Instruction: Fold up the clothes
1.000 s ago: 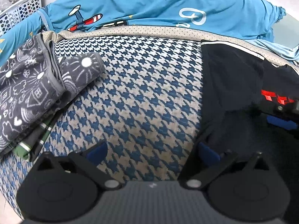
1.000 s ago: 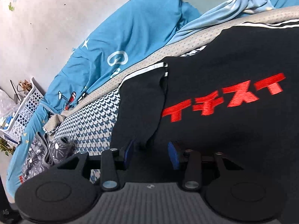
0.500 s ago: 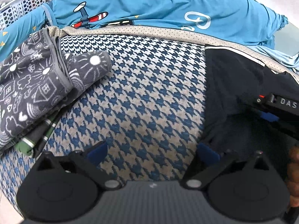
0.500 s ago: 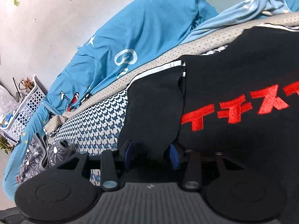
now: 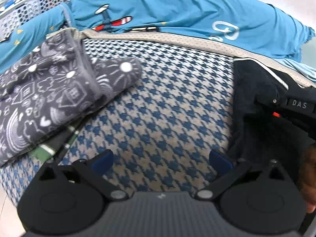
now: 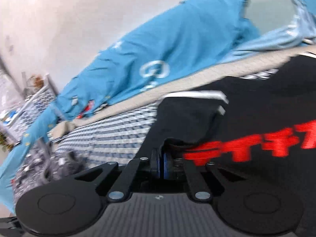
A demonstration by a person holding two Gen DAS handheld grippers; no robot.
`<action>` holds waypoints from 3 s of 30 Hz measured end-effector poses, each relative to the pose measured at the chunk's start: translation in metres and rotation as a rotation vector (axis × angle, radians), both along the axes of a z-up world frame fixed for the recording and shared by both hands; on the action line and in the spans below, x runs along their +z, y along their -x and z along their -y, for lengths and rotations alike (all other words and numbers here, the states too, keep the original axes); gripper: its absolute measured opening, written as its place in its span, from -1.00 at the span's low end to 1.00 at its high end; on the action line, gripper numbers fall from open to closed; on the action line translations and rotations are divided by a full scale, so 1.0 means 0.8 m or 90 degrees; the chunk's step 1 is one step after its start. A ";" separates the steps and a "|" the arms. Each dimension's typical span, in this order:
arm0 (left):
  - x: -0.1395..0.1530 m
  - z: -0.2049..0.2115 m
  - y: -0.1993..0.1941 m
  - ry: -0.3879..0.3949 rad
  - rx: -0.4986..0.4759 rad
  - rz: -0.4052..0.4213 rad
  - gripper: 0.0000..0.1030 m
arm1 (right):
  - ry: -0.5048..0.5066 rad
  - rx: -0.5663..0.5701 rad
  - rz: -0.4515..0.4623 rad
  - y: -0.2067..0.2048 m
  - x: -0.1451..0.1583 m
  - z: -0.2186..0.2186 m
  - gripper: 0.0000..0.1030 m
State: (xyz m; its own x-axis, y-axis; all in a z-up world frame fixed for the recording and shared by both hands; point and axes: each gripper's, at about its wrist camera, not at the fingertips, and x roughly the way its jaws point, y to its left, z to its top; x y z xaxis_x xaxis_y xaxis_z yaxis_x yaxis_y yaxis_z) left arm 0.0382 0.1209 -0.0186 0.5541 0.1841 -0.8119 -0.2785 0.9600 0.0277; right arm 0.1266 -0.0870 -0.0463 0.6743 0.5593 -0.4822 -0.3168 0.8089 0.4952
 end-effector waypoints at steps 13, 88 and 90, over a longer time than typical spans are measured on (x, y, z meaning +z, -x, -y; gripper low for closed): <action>-0.005 -0.046 0.016 -0.015 0.087 -0.007 1.00 | 0.047 0.184 0.075 0.031 -0.003 -0.089 -0.87; 0.003 -0.037 0.009 0.036 0.085 -0.001 1.00 | 0.076 0.173 0.158 -0.023 0.063 -0.137 -0.85; 0.003 -0.038 0.008 0.038 0.089 -0.003 1.00 | 0.086 0.181 0.161 -0.030 0.061 -0.152 -0.85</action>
